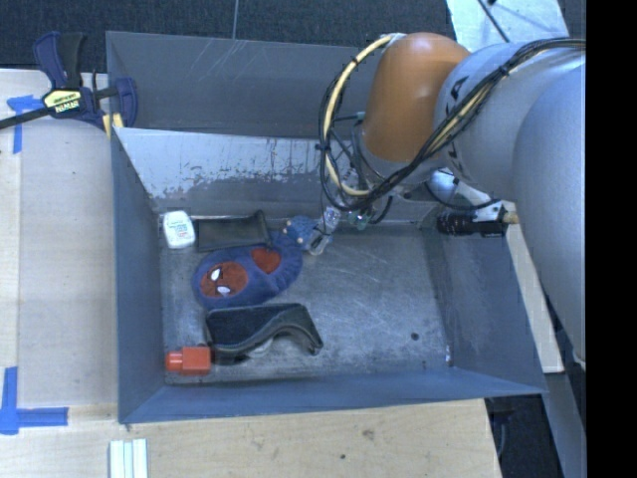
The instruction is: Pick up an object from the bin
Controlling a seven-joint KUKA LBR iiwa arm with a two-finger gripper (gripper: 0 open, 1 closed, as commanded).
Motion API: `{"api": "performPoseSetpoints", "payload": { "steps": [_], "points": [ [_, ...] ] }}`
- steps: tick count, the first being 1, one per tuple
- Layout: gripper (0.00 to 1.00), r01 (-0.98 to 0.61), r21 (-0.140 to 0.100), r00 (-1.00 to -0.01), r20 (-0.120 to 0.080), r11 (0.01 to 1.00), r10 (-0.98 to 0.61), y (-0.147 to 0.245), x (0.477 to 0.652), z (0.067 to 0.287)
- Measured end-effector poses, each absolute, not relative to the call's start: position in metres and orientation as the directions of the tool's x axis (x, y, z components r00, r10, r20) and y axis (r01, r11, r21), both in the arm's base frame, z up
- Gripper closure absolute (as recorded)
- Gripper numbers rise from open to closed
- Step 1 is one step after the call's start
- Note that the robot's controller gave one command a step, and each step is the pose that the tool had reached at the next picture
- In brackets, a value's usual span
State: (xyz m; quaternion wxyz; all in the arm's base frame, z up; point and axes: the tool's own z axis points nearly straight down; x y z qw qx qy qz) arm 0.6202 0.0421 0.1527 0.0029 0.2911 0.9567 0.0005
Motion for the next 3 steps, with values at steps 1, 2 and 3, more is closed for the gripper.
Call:
{"api": "performPoseSetpoints", "payload": {
  "steps": [1,2,3],
  "points": [
    [0.00,0.595,-0.003,-0.803,0.003,0.803,0.595,0.043,0.615,0.078],
    [1.00,0.594,0.002,-0.804,-0.005,0.804,0.594,0.042,0.618,0.084],
    [1.00,0.439,0.005,-0.899,-0.012,0.899,0.439,0.032,0.619,0.275]
  ]
}}
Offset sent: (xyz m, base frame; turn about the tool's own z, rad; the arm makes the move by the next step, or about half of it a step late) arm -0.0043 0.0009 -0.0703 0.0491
